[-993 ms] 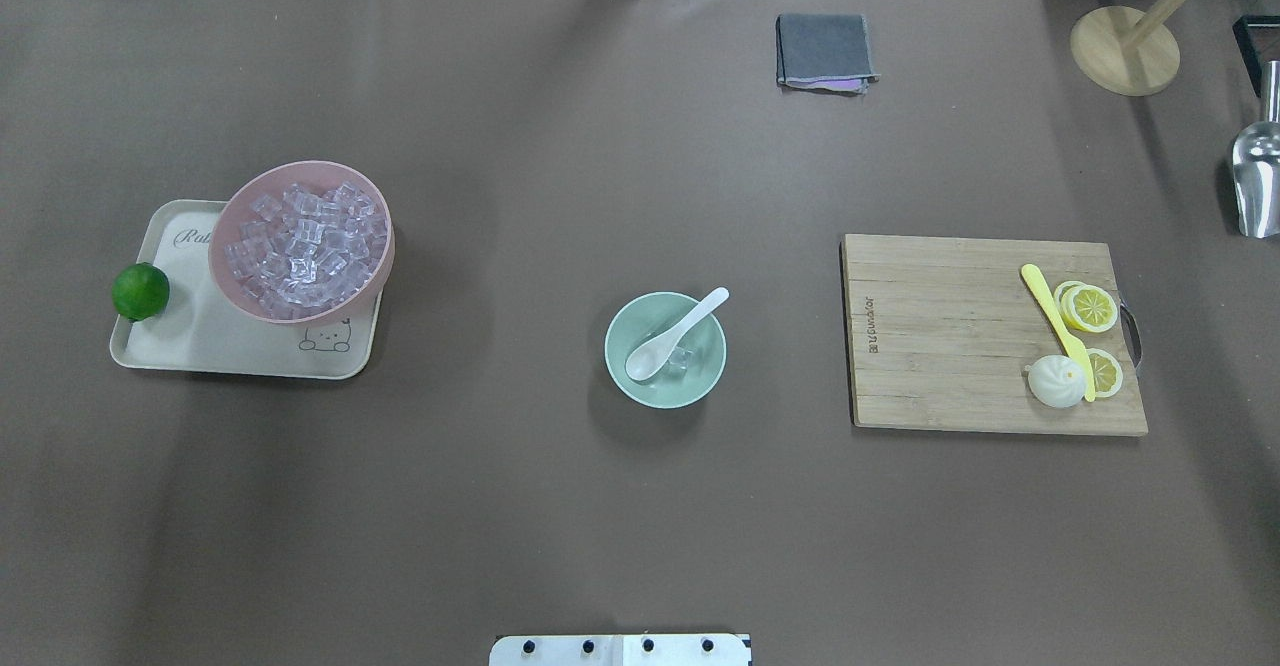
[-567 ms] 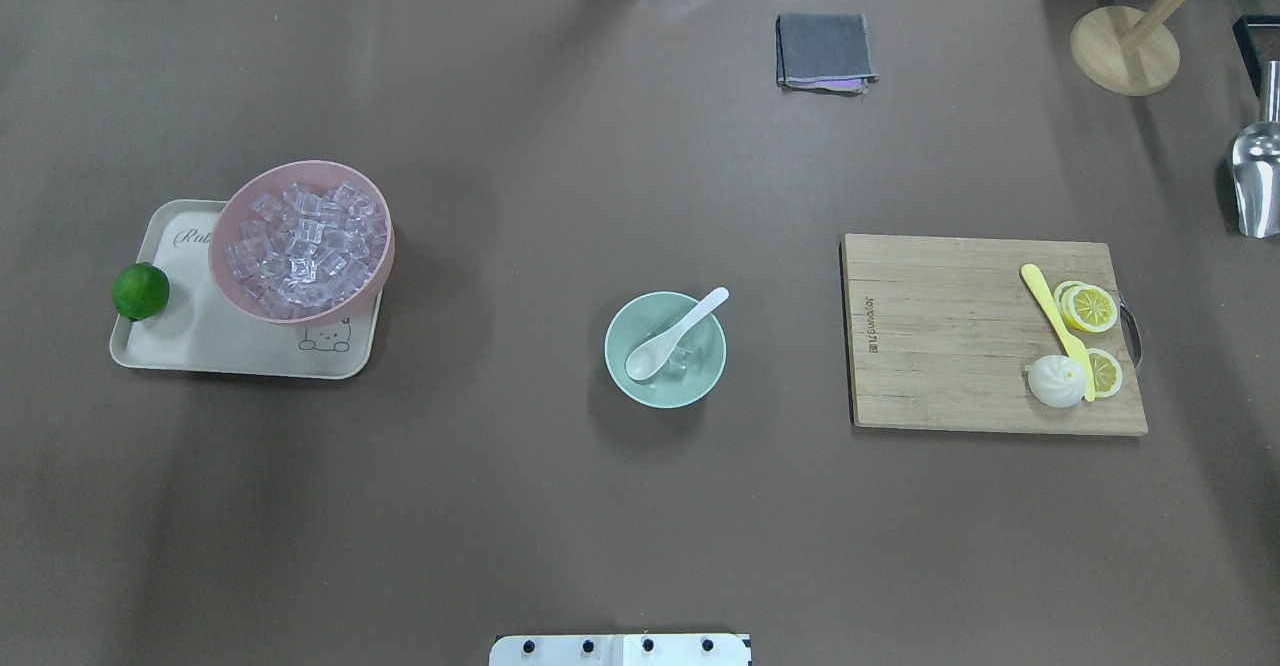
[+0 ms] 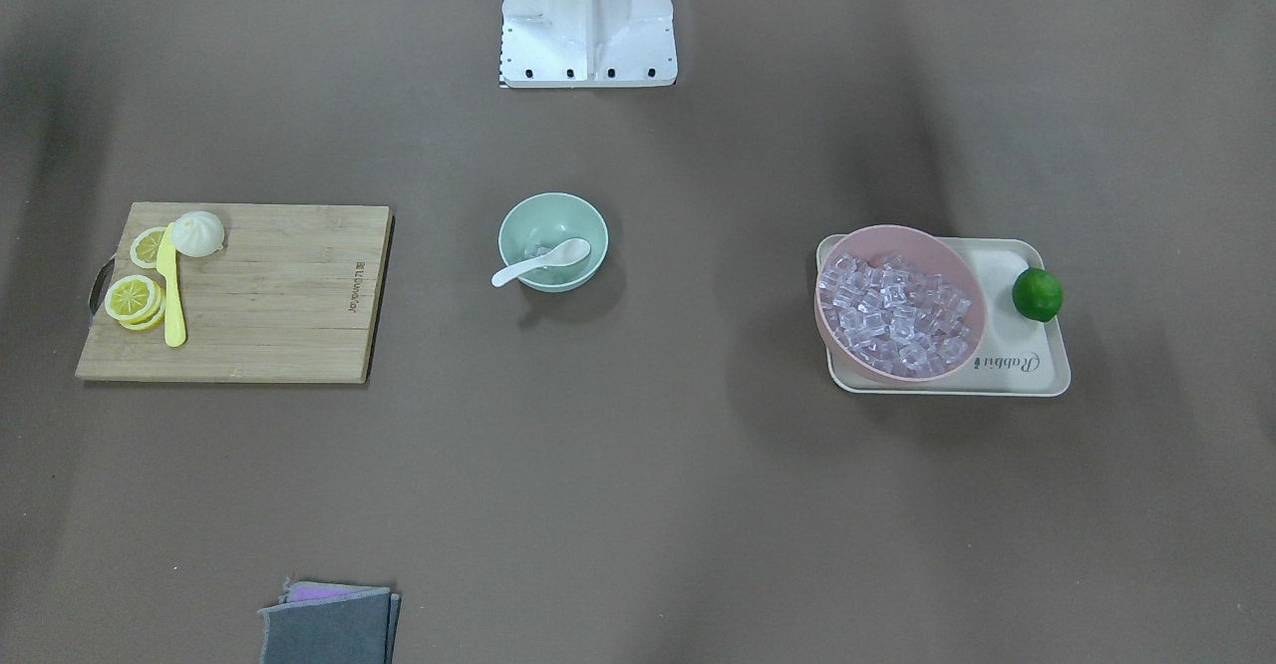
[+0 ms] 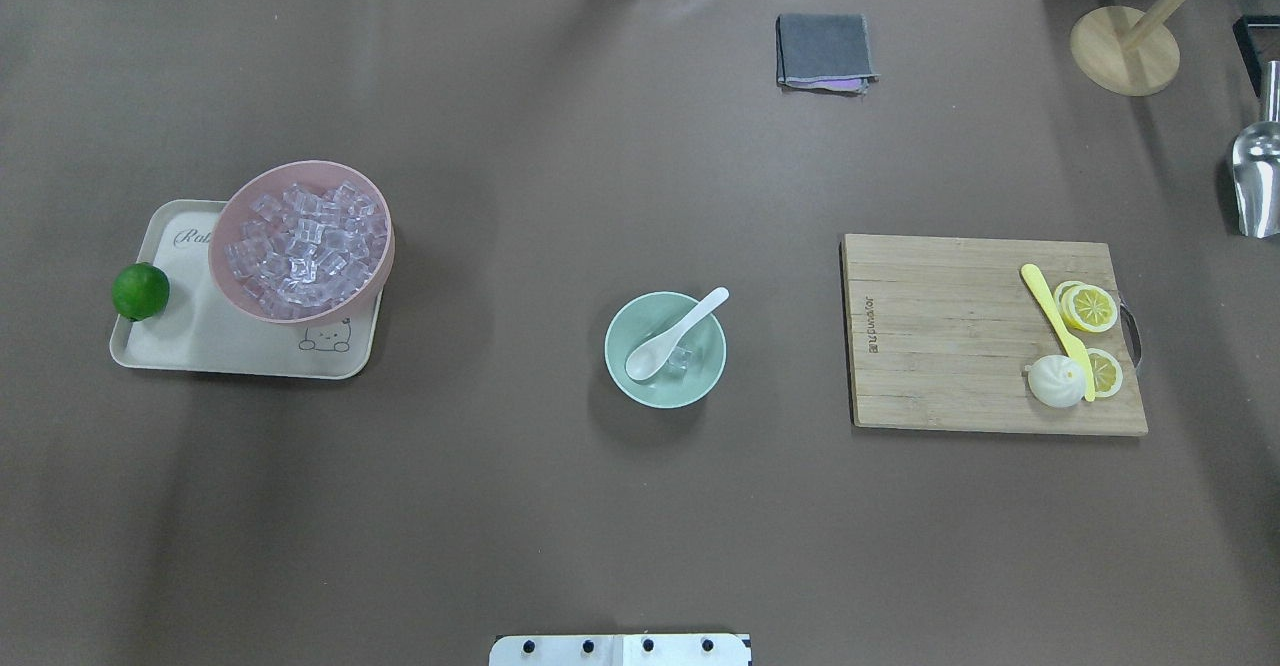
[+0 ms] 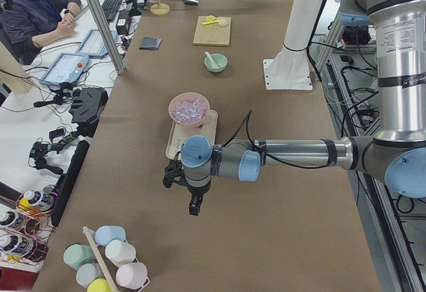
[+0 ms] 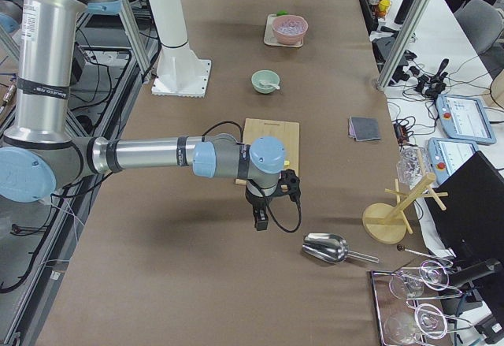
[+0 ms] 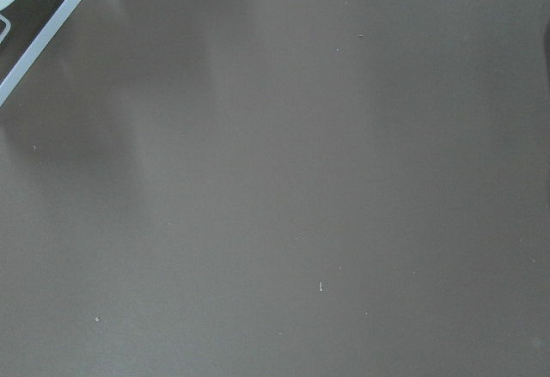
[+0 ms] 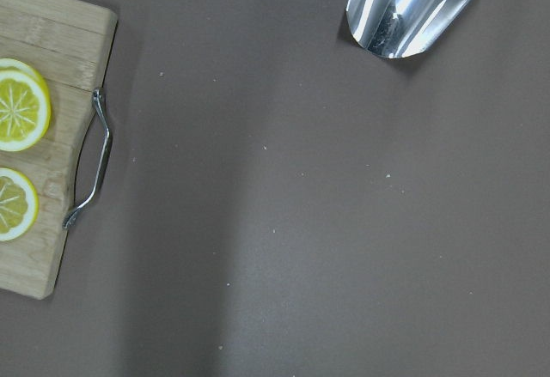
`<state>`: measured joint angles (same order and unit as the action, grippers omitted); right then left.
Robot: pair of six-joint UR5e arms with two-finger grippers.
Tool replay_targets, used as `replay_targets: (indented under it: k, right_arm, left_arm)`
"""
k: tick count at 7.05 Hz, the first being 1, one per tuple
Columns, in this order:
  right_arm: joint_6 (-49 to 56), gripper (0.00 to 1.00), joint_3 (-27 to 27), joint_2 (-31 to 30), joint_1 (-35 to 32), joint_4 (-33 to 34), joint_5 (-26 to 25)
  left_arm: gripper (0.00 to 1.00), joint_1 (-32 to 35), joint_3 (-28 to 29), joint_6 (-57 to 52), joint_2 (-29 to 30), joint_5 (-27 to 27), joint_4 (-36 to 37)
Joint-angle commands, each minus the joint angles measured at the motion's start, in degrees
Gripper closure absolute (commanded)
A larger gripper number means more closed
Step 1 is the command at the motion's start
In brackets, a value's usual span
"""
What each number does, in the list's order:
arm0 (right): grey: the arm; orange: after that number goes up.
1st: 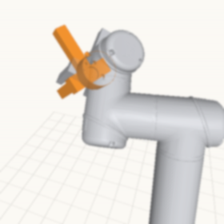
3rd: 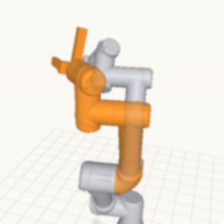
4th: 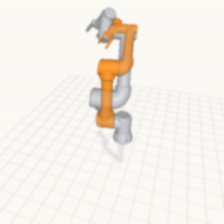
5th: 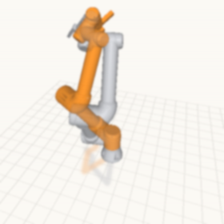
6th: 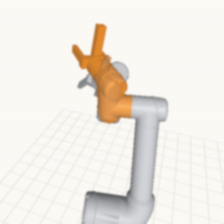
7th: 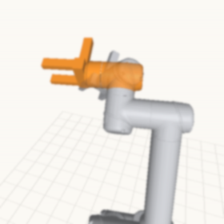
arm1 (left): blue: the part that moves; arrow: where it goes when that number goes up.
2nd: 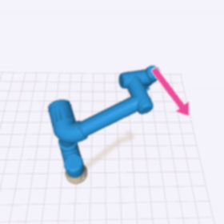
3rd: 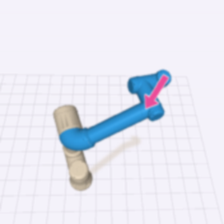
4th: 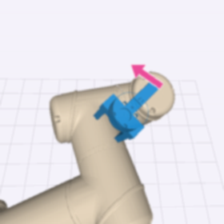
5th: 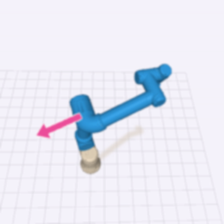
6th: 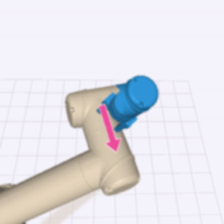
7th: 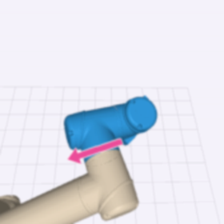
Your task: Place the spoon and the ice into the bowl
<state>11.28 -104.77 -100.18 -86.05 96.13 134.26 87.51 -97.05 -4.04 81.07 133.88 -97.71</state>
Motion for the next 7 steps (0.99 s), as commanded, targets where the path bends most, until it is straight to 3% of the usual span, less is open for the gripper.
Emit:
replay_targets:
  k: [1, 7]
  right_arm:
    - [-0.03, 0.00, 0.00, -0.01, 0.01, -0.07, 0.04]
    - [0.06, 0.00, 0.00, -0.10, 0.01, -0.07, -0.05]
  left_arm:
    - [0.01, 0.12, 0.02, 0.00, 0.31, -0.02, -0.03]
    - [0.01, 0.03, 0.02, 0.09, 0.31, -0.02, -0.03]
